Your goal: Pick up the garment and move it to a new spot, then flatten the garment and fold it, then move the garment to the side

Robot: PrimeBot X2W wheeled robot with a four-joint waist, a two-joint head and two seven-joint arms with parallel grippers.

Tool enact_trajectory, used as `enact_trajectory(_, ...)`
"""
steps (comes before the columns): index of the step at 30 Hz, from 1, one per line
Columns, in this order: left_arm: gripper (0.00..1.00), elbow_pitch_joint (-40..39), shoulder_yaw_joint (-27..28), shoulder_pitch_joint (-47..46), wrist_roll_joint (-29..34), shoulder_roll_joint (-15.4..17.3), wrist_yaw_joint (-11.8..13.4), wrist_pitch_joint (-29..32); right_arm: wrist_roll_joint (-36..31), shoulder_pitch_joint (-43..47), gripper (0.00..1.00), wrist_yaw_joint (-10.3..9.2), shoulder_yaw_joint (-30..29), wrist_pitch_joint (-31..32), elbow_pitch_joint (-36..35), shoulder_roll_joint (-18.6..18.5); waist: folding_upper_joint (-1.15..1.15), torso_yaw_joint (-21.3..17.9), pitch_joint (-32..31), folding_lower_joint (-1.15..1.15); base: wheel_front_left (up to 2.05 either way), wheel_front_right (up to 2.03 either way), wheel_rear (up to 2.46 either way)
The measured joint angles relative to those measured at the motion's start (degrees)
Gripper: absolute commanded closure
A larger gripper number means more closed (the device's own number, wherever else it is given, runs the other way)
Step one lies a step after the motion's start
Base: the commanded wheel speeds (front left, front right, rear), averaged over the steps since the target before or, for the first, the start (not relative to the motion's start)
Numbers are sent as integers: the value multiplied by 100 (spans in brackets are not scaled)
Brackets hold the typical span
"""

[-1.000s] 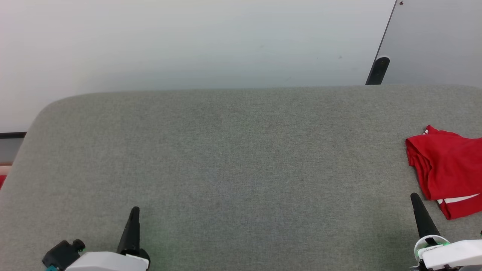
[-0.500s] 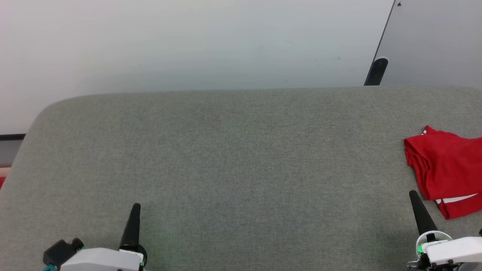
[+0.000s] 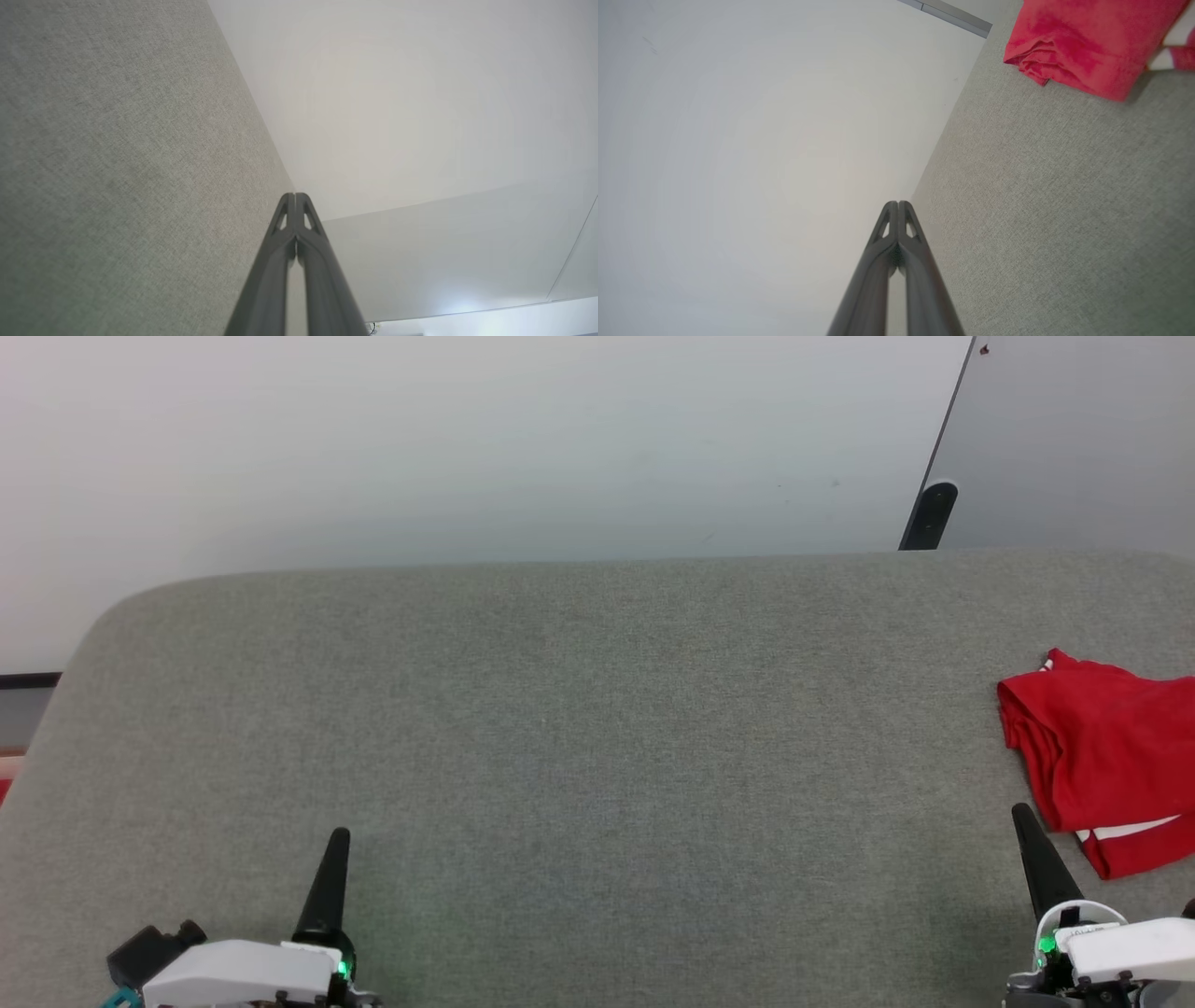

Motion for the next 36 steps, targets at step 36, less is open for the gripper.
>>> enact_trajectory(36, 100, 177, 129, -286, -1540, -44, -59, 421, 1311, -241, 100, 0, -137, 241, 261, 162, 0, -56, -62, 0, 0, 0, 0)
